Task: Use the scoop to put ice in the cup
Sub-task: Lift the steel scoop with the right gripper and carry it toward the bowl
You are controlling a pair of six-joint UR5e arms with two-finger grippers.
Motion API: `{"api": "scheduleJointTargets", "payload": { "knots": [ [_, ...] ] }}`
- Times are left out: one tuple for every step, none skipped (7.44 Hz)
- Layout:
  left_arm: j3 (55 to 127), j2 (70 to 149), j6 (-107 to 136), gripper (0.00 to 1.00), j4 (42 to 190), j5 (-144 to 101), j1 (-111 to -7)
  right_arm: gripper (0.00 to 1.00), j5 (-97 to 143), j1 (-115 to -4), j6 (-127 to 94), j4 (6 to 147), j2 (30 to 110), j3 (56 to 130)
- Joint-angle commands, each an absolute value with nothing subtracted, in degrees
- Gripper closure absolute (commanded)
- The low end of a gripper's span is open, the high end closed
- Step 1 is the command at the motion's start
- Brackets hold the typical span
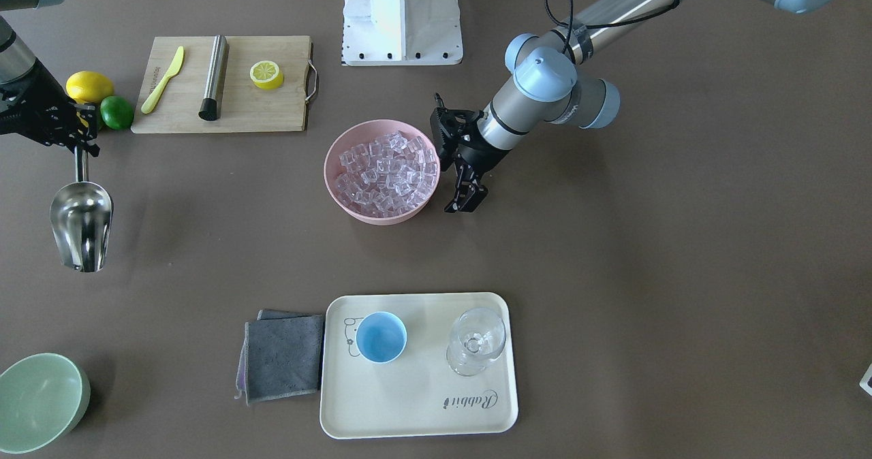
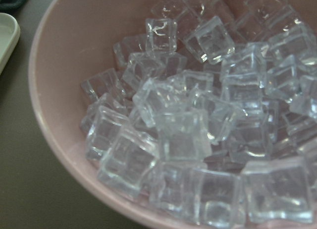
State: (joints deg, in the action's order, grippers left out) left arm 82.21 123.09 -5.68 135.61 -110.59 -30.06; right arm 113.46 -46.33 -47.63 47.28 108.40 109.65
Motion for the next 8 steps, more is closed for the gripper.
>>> {"api": "scheduleJointTargets", "payload": {
  "knots": [
    [82.4,123.3,-3.0,0.01,135.6,-110.9,-30.0,1.0,119.2,-54.0,-29.8,53.7,106.5,113.6],
    [82.4,123.3,-3.0,0.01,135.7,-110.9,-30.0,1.0,119.3,-55.6,-24.1,57.7,105.4,115.9],
    [82.6,123.3,-3.0,0.01,135.7,-111.0,-30.0,1.0,119.9,-56.7,-20.3,61.6,103.7,117.7],
    [82.6,123.3,-3.0,0.01,135.6,-110.9,-30.0,1.0,119.7,-57.7,-12.2,69.7,100.6,119.5],
    [82.6,123.2,-3.0,0.01,135.6,-111.0,-30.0,1.0,119.6,-59.2,-7.3,77.1,98.3,121.6],
    [82.8,122.9,-3.1,0.01,135.9,-111.0,-30.0,1.0,120.1,-60.3,0.4,79.5,97.0,121.8],
    [82.8,122.9,-3.1,0.01,135.9,-111.0,-30.0,1.0,120.7,-60.4,1.7,87.8,94.9,126.9],
    [82.8,122.9,-3.1,0.01,136.0,-111.0,-30.0,1.0,120.7,-60.3,7.8,101.9,89.1,131.0]
  ]
}}
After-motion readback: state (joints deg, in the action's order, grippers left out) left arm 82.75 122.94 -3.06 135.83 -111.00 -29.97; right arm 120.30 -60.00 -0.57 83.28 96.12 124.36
